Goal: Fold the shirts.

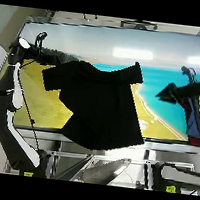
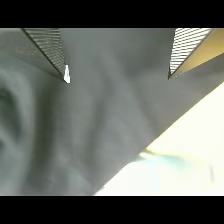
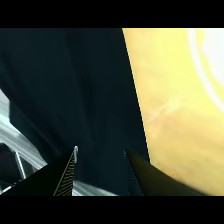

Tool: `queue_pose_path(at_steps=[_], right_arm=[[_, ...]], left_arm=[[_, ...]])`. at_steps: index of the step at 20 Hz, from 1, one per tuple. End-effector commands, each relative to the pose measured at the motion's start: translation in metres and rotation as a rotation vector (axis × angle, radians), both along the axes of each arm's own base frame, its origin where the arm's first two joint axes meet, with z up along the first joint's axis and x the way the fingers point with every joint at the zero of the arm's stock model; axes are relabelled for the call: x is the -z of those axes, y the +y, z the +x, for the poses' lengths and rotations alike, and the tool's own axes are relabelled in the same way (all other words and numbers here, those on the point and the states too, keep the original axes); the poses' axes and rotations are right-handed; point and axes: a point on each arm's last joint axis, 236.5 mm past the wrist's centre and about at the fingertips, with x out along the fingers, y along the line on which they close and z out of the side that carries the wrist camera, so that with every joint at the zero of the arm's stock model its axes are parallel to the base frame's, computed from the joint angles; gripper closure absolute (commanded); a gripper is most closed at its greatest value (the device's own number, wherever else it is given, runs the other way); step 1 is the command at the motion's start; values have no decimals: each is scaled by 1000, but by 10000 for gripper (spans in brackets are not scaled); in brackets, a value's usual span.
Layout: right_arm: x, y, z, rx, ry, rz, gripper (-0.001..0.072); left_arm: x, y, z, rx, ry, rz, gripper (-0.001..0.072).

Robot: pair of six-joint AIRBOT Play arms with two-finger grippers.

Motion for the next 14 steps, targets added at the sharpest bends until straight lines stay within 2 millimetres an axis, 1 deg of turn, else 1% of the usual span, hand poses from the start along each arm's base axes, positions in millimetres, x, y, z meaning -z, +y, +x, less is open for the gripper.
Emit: queue_pose_path(at_steps=[1, 4, 6, 8, 10, 11, 12, 13, 14], right_arm=[[5, -2, -51, 44, -14, -86, 365], [-4, 4, -69, 103, -95, -128, 365], [-7, 4, -79, 134, -103, -153, 365], [-5, -1, -87, 148, -91, -193, 365], [-3, -4, -91, 147, -85, -210, 365], [-2, -3, -92, 145, -81, -208, 364], [-1, -2, -93, 142, -77, -206, 365], [1, -2, -94, 142, -72, -204, 365], [2, -1, -96, 140, -64, -201, 365]], left_arm=[[13, 39, 22, -80, -68, 53, -3], [30, 58, 8, -111, -17, 46, -3], [31, 71, -5, -142, 30, 17, -3], [29, 86, -23, -188, 97, -15, -2], [32, 98, -43, -208, 166, -38, -2], [33, 104, -48, -218, 181, -44, -2], [34, 109, -49, -232, 183, -52, -1], [35, 106, -47, -238, 179, -83, 9], [35, 97, -43, -239, 171, -136, 10]])
